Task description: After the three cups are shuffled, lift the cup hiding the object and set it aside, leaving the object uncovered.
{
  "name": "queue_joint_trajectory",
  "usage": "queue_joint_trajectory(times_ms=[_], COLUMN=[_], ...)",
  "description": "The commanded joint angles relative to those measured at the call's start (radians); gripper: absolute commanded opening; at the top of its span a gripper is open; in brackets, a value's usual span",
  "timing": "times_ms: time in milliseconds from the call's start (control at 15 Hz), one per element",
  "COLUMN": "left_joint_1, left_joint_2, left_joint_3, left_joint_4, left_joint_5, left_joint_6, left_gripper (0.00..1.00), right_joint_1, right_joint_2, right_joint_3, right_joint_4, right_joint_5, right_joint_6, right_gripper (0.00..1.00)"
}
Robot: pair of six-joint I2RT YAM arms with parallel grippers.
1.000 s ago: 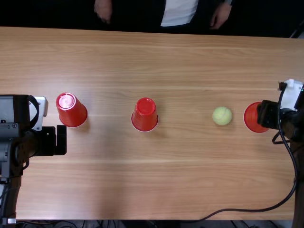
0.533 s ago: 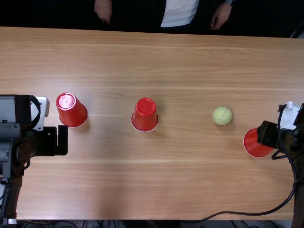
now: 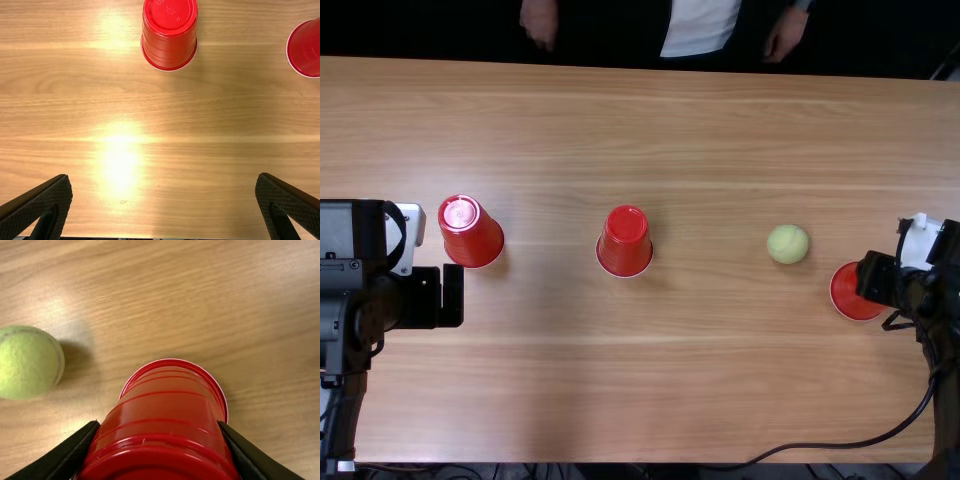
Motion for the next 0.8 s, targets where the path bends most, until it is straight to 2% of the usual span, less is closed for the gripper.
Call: queue_joint_trajectory(times_ms=[0,67,333,533,667,733], left_joint_1=[-0.009,-0.009,-0.009,-0.009,-0.009,-0.009], left_joint_2=[-0.004,-0.004,-0.004,-0.006,-0.023,-0.036], left_joint_3=[-0.006,-0.006,-0.006,-0.006,-0.009,-0.009], left_joint_4=[0.001,0.001,0.001,0.000,0.000,0.000], left_joint_5=[0.000,0.000,0.000,0.000,0.002,0.002], left_joint_6=[0.002,0.004,0.004,0.004,0.004,0.004], left_gripper=[1.00,1.00,1.00,1.00,1.00,1.00], right_joint_1=[-0.007,-0.004,-0.001,0.005,0.031,0.079], right_joint_2=[0.013,0.010,-0.006,-0.138,-0.170,-0.170], right_joint_3=[-0.017,-0.017,0.007,0.090,0.151,0.187], right_joint_4=[0.004,0.002,0.004,-0.014,-0.106,-0.184], right_joint_5=[-0.004,-0.004,-0.004,-0.004,-0.006,-0.006], right_joint_6=[-0.001,-0.003,-0.001,-0.006,-0.003,0.001], right_gripper=[0.85,1.00,1.00,1.00,1.00,1.00])
